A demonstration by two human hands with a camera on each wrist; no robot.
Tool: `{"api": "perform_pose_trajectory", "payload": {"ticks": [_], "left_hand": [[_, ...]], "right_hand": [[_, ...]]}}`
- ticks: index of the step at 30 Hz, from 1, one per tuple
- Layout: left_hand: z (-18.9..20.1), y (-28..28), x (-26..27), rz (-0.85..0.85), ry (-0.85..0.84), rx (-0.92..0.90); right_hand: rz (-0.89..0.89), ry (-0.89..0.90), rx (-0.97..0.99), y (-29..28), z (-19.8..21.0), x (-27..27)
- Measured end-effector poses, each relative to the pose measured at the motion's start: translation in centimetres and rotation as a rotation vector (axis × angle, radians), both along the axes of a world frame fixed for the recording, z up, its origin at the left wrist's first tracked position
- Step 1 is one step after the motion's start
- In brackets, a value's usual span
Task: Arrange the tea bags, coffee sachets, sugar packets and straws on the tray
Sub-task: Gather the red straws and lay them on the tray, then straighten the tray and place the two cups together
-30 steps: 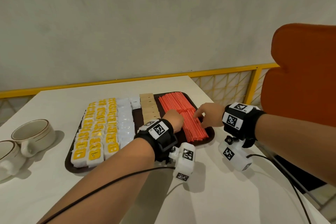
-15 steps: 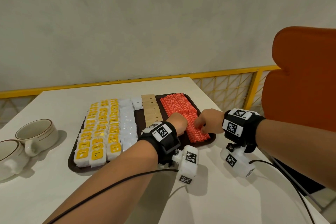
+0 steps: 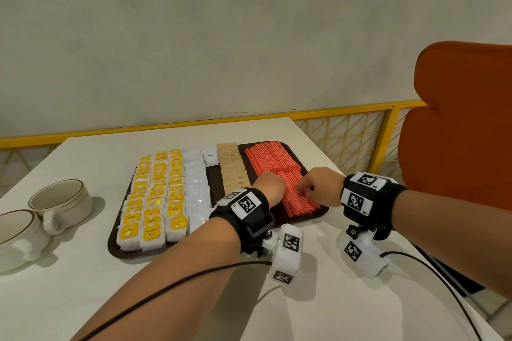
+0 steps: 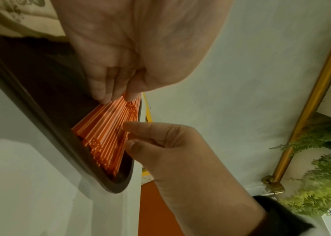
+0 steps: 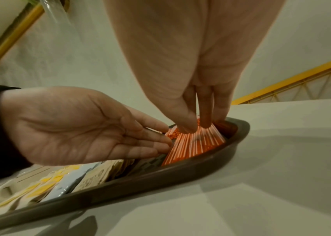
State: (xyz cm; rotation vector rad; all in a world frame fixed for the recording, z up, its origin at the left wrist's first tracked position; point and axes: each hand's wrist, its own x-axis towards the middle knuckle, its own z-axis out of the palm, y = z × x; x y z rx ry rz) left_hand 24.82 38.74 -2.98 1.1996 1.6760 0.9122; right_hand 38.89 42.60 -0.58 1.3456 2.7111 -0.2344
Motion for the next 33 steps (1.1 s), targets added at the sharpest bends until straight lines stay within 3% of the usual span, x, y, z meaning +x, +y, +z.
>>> {"api": "perform_pose_trajectory", "payload": {"ticks": [3,5,8,10,14,19,24,33], "left_hand": [[1.4,-2.5,-0.7,-0.010,-0.084,0.030],[2.8,-5.4,-2.4,-0.025,-0.195,0.042],[4.7,-10.7,-6.9,0.009,-0.264,0.122],[5.2,-13.8,-10.3,0.093,-0.222,0.183],[4.3,-18.0,-15.4,0.246,-0.089,0.268],[2.3,-20.1,-17.5,0.309,-0.053,0.259],[1.4,-20.4,-18.4,0.308,-0.040,0.243],[0.8,-20.8,-19.2,0.293,-0.078,0.253]], "right_hand": [[-0.076,0.126,-0.023,-0.7,0.5,-0.1],[-0.116,0.307,-0.101,-1.9,1.0,-0.4],[-0.172,0.686,-0.482,-5.1,1.5,-1.6],[-0.205,0.804,-0.730,-7.3,1.4,-3.1],[-0.201,0.798,-0.821,-10.1,0.2,-6.7],[-0.144,0.626,-0.591,-11.8,0.0,-10.4],[-0.168,0.498,-0.504,-11.8,0.2,-12.5],[-0.241,0.499,-0.483,-11.1,-0.3,-14.5]]}}
